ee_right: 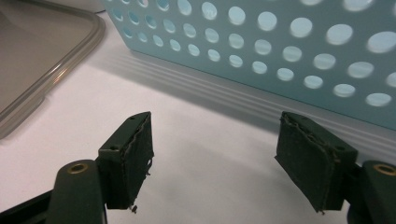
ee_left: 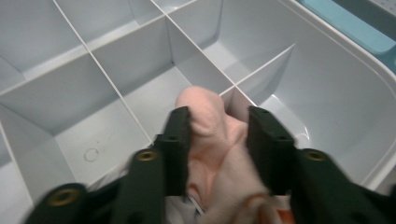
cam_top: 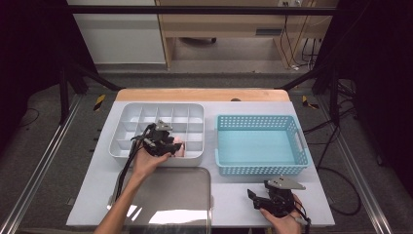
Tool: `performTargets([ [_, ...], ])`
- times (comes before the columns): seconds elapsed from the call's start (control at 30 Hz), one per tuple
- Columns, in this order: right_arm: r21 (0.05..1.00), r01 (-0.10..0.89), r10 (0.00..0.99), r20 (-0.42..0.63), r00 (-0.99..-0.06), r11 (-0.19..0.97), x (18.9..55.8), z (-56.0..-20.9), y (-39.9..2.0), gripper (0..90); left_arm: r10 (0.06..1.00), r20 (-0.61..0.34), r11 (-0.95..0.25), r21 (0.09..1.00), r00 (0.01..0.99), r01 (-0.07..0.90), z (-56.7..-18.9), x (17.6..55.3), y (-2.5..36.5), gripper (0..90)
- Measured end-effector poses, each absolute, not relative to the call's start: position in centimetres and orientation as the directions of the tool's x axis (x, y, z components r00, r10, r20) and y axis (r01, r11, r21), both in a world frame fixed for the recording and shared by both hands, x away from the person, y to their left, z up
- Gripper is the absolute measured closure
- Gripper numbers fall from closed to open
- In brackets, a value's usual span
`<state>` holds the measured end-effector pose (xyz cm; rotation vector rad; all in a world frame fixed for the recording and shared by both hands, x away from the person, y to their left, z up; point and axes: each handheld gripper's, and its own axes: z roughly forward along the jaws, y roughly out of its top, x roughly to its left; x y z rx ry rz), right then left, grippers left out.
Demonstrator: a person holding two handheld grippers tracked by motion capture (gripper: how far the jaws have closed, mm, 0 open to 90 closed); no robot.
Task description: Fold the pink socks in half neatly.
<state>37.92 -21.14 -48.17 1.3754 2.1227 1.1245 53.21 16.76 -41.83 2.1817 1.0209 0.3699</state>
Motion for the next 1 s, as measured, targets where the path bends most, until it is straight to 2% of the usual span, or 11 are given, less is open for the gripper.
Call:
performTargets([
  [0.07,0.782,0.588,0.884,0.110,-0.454,0.205,37.9,-48.2,-21.1,27.4,0.753,-0.052,-0.447,0.691,0.656,0.568,-41.9,53.1,16.8,75.5],
  [0.1,0.782,0.589,0.884,0.109,-0.455,0.206,37.9,-48.2,-21.1,27.5,0.739,-0.065,-0.462,0.676,0.671,0.575,-41.9,52.9,16.7,79.7],
  [0.17,0.780,0.591,0.883,0.113,-0.456,0.205,37.9,-48.2,-21.1,27.4,0.720,-0.072,-0.490,0.652,0.691,0.578,-42.0,52.8,16.6,82.1],
  [0.37,0.776,0.594,0.882,0.111,-0.459,0.211,38.0,-48.3,-21.0,27.4,0.728,-0.094,-0.499,0.606,0.679,0.620,-42.4,53.5,16.2,80.3],
  [0.47,0.771,0.602,0.882,0.118,-0.456,0.207,38.0,-48.3,-21.0,27.4,0.750,-0.099,-0.483,0.594,0.655,0.643,-42.7,53.8,16.2,70.3],
  [0.63,0.772,0.601,0.882,0.118,-0.457,0.209,37.9,-48.3,-21.0,27.4,0.741,-0.106,-0.471,0.622,0.663,0.626,-42.0,53.3,16.8,55.4],
  [0.7,0.771,0.602,0.882,0.118,-0.456,0.208,37.9,-48.3,-21.0,27.4,0.737,-0.103,-0.459,0.648,0.668,0.607,-41.3,52.7,17.3,53.1],
  [0.8,0.774,0.598,0.881,0.115,-0.459,0.210,37.9,-48.2,-21.0,27.4,0.727,-0.102,-0.446,0.682,0.679,0.580,-40.3,51.7,18.0,54.7],
  [1.0,0.774,0.597,0.881,0.112,-0.459,0.213,37.9,-48.2,-21.0,27.4,0.741,-0.071,-0.451,0.684,0.668,0.573,-41.2,50.9,18.2,74.3],
])
